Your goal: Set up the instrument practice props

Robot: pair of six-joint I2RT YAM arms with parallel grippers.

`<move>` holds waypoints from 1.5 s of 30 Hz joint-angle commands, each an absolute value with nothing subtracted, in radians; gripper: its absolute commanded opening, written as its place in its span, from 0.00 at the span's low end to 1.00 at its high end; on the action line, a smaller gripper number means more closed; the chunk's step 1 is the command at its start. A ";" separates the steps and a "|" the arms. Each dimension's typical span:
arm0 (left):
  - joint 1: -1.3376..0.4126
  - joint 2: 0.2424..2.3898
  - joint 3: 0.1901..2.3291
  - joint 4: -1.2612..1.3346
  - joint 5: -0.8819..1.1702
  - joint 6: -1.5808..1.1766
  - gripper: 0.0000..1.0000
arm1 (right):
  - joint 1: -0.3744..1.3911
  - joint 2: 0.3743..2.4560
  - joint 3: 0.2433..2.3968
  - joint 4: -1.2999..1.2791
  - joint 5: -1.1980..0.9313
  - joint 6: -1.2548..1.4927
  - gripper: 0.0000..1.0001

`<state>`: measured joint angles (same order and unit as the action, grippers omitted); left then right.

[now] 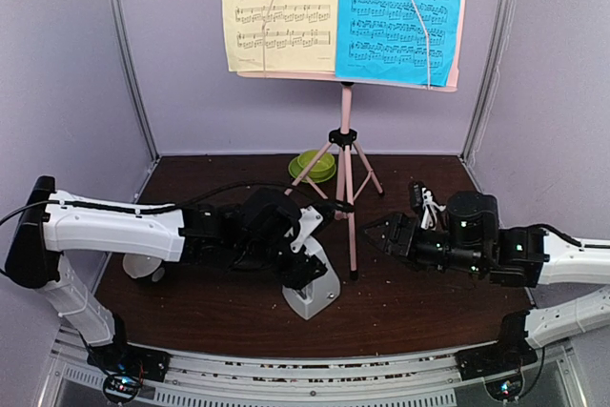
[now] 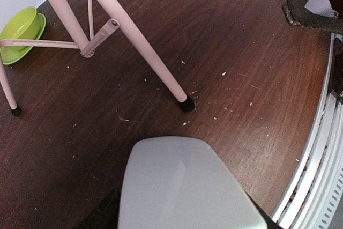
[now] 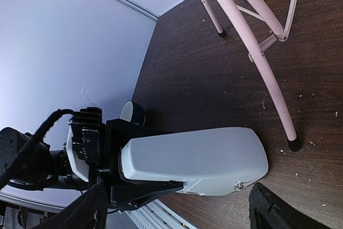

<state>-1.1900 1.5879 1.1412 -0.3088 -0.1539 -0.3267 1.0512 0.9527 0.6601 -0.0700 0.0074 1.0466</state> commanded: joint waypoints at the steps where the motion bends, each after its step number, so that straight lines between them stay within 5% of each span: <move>1: -1.183 1.562 1.166 -0.175 -0.129 -0.314 0.64 | 1.047 0.960 0.711 -0.095 0.036 1.002 0.92; 4: -1.184 1.542 1.149 -0.165 -0.129 -0.313 0.86 | 1.047 0.985 0.721 -0.089 0.022 0.998 0.94; 9: -1.184 1.498 1.115 -0.156 -0.128 -0.312 0.92 | 1.046 1.014 0.733 -0.069 0.000 0.991 0.94; 20: -1.198 1.276 0.840 0.039 -0.169 -0.350 0.77 | 1.058 1.165 0.860 -0.062 -0.072 0.924 0.83; 31: -1.203 1.331 0.839 0.147 -0.154 -0.270 0.68 | 1.060 1.302 0.852 0.074 -0.180 0.971 0.64; 45: -1.203 1.361 0.844 0.147 -0.141 -0.259 0.49 | 1.059 1.379 0.835 0.148 -0.205 1.018 0.59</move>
